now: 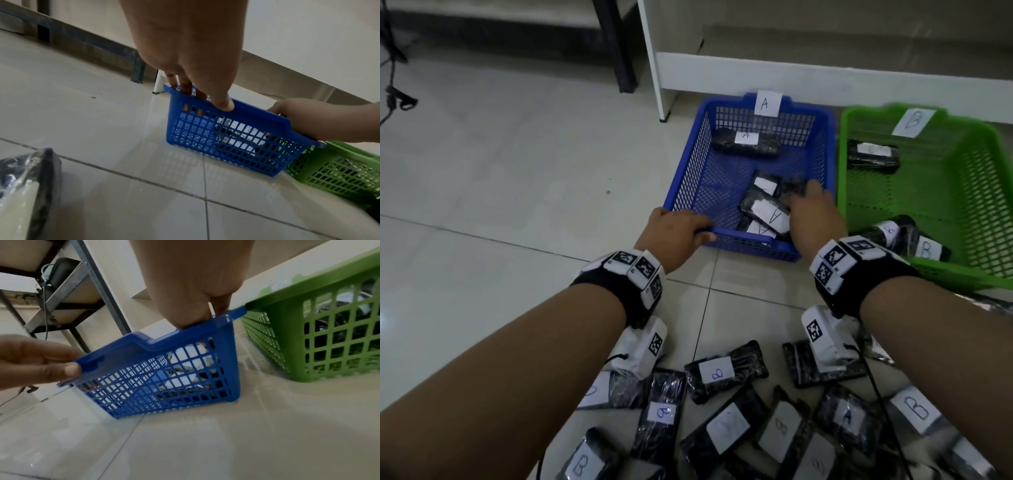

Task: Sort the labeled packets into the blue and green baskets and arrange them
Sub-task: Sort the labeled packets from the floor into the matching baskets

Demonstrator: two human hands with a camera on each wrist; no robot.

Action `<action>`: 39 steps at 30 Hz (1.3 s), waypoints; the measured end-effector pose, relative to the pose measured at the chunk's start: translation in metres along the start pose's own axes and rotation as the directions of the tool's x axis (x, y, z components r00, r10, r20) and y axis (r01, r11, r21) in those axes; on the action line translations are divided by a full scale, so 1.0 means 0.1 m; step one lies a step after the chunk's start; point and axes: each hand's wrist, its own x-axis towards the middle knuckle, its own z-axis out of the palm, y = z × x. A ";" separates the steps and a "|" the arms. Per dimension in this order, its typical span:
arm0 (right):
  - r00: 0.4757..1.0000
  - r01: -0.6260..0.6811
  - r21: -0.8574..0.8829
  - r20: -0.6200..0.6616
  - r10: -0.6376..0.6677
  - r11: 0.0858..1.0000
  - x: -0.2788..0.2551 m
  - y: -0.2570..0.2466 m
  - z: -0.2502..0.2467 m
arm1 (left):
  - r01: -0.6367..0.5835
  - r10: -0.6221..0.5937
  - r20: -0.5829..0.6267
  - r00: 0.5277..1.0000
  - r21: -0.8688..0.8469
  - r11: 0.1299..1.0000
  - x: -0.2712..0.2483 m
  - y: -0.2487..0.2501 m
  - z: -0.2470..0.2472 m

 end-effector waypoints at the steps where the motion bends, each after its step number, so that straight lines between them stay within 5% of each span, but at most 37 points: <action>1: 0.999 0.014 -0.033 0.031 -0.013 0.999 0.03 0.00 0.02 | -0.002 0.002 -0.002 1.000 0.006 1.000 0.00 0.01 -0.01; 6: 0.991 0.100 0.073 0.087 -0.106 0.992 0.08 0.02 0.08 | -0.042 0.044 0.078 0.996 -0.022 0.999 -0.02 -0.04 -0.07; 9: 0.993 0.114 0.173 -0.055 -0.106 0.978 0.03 0.00 0.02 | -0.007 0.006 -0.028 1.000 -0.043 0.999 -0.12 -0.14 -0.12; 12: 0.935 0.254 0.159 -0.292 -0.200 0.954 -0.17 -0.14 -0.14 | 0.133 -0.122 -0.123 0.985 0.090 0.987 -0.31 -0.31 -0.14; 16: 0.806 0.527 0.122 -0.386 -0.449 0.841 -0.64 -0.46 -0.15 | 0.234 -0.285 0.282 0.916 0.200 0.951 -0.69 -0.57 -0.08; 18: 0.765 0.630 0.150 -0.290 -0.576 0.762 -0.90 -0.60 -0.04 | 0.189 -0.278 0.443 0.852 0.235 0.953 -0.87 -0.69 -0.02; 21: 0.743 0.623 0.284 0.080 -0.665 0.729 -1.19 -0.74 0.11 | 0.077 -0.223 0.551 0.804 0.276 0.958 -0.99 -0.77 0.03; 26: 0.597 0.643 0.218 0.458 -0.659 0.734 -1.38 -0.81 0.33 | -0.017 -0.217 0.583 0.783 0.368 0.929 -0.97 -0.56 0.10; 29: 0.529 0.733 0.061 0.575 -0.625 0.677 -1.42 -0.75 0.38 | -0.050 -0.193 0.596 0.780 0.367 0.929 -0.88 -0.46 0.01; 34: 0.587 0.647 0.171 0.510 -0.629 0.743 -1.44 -0.64 0.30 | -0.033 -0.133 0.546 0.827 0.283 0.959 -0.70 -0.37 -0.18; 39: 0.762 0.595 0.088 0.255 -0.595 0.799 -1.24 -0.40 -0.01 | 0.176 -0.152 0.576 0.803 0.015 0.984 -0.52 -0.21 -0.42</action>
